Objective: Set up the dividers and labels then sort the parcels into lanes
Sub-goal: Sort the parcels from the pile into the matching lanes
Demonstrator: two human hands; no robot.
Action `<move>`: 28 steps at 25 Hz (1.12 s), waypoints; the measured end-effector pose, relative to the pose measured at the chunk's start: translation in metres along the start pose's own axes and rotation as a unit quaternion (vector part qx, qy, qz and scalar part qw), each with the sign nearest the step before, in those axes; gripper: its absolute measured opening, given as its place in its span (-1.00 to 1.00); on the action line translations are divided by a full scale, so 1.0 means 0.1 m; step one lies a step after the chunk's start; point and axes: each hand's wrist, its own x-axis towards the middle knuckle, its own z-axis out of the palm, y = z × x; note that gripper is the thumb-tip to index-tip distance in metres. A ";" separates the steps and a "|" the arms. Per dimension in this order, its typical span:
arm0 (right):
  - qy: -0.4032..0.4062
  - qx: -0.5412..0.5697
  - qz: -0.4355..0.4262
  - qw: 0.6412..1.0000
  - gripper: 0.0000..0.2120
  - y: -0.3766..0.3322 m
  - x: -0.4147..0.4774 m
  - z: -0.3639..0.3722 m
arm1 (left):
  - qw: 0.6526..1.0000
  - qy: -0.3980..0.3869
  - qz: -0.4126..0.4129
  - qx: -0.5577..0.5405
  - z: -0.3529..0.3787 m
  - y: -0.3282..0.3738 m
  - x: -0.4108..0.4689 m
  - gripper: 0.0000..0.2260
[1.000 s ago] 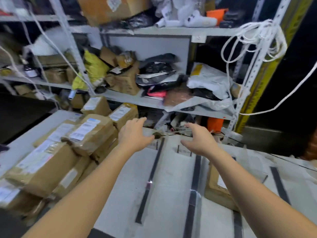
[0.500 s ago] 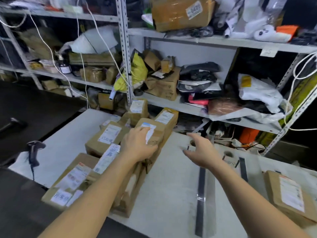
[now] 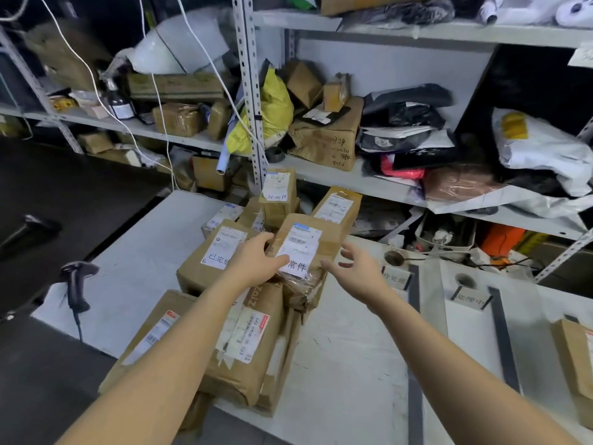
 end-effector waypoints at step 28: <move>0.155 0.226 0.031 0.961 -0.69 -0.42 -0.37 -0.41 | 0.966 -0.084 0.222 -0.104 0.01 0.60 0.38 -0.49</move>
